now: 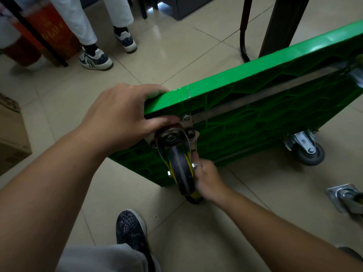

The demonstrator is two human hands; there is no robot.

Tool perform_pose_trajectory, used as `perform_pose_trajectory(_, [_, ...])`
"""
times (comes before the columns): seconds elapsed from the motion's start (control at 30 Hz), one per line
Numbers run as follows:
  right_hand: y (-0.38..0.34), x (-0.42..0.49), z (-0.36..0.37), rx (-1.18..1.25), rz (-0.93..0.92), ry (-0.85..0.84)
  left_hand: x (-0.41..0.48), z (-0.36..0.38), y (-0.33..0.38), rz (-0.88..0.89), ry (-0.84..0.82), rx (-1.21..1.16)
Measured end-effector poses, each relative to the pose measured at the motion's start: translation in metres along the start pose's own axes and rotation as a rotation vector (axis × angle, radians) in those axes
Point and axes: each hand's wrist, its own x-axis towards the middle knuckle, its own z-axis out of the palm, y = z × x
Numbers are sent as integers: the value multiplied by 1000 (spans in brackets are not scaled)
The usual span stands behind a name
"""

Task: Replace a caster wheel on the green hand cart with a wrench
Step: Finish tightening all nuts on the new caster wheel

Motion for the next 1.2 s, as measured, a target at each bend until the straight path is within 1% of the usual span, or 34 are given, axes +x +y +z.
perform_pose_trajectory(0.03, [0, -2, 11, 169, 62, 2, 0, 0, 0, 2, 3, 2])
perform_pose_trajectory(0.07, [-1, -5, 16, 246, 97, 7, 0, 1, 0, 3, 7, 3])
perform_pose_trajectory(0.1, [-3, -10, 17, 271, 100, -8, 0, 1, 0, 3, 13, 3])
perform_pose_trajectory(0.13, [-5, -16, 16, 231, 80, -22, 0, 1, 1, 1, 17, -1])
perform_pose_trajectory(0.17, [-6, -24, 9, 131, 58, -23, 0, 1, 1, -1, 20, -5])
perform_pose_trajectory(0.23, [-2, -35, -13, -133, -42, -19, -1, 0, 2, -5, 18, -9])
perform_pose_trajectory(0.33, [-16, -49, -65, -463, -75, -47, -2, -1, 4, -7, 26, -14])
perform_pose_trajectory(0.37, [-26, -51, -84, -593, -135, -43, -3, -1, 5, -6, 29, -16])
perform_pose_trajectory(0.43, [-60, -51, -113, -940, -291, -9, -3, -2, 7, -7, 35, -13])
perform_pose_trajectory(0.5, [-104, -49, -126, -1235, -396, 21, -4, -2, 7, -11, 37, -10])
perform_pose_trajectory(0.57, [-143, -46, -128, -1430, -512, 52, -4, -3, 7, -11, 33, -9])
perform_pose_trajectory(0.63, [-165, -40, -124, -1592, -676, 65, -4, -3, 7, -13, 32, -11])
perform_pose_trajectory(0.67, [-173, -39, -121, -1649, -714, 55, -4, -4, 7, -13, 31, -15])
perform_pose_trajectory(0.8, [-184, -29, -103, -1821, -729, -33, -4, -3, 7, -3, 30, -28])
perform_pose_trajectory(0.9, [-184, -24, -92, -1880, -719, -16, -4, -3, 7, 2, 41, -33])
perform_pose_trajectory(1.0, [-184, -23, -86, -1910, -715, 42, -4, -4, 6, -4, 37, -41])
perform_pose_trajectory(1.1, [-184, -25, -87, -1970, -767, 172, -4, -4, 7, -3, 34, -44])
perform_pose_trajectory(1.2, [-181, -26, -84, -2002, -745, 274, -4, -4, 7, -4, 38, -40])
